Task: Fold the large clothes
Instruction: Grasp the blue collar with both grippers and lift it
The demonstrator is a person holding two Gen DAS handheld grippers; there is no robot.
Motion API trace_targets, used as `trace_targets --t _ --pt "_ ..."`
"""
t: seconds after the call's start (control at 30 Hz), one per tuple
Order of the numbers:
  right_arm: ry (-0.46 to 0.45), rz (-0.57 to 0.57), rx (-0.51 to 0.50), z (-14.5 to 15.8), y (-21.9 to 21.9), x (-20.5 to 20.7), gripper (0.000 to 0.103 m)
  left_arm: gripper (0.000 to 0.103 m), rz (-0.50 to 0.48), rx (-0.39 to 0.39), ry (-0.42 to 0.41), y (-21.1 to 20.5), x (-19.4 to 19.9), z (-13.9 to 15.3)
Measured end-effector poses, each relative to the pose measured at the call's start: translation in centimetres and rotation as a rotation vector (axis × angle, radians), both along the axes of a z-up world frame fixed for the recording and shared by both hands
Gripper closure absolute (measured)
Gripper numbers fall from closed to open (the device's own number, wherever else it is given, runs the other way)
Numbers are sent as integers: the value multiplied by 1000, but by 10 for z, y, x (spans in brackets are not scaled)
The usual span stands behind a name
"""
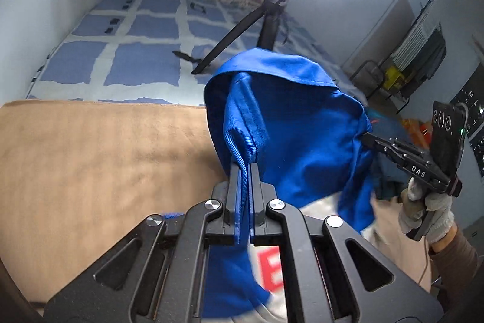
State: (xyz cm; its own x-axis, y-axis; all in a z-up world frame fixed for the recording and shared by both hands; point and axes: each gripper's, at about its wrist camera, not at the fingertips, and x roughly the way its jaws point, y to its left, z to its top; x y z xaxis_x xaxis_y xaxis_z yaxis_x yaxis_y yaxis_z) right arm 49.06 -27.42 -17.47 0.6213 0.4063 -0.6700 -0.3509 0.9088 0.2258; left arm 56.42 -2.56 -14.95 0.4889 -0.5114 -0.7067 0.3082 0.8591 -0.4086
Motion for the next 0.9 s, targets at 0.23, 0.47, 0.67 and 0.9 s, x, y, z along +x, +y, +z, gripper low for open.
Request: trace_targets --t 0.23,0.47,0.67,0.9 --pt "-69 29 -20 46 3 -79 102 103 -3 -36 -49 8 -65 43" --pt "-91 96 -19 78 20 -173 103 103 -52 -37 -101 9 -154 88" --pt "-87 127 -64 75 29 -215 103 103 -67 14 -120 17 -203 104" --pt "-140 200 -174 68 39 -289 103 98 40 -83 -113 67 -242 125"
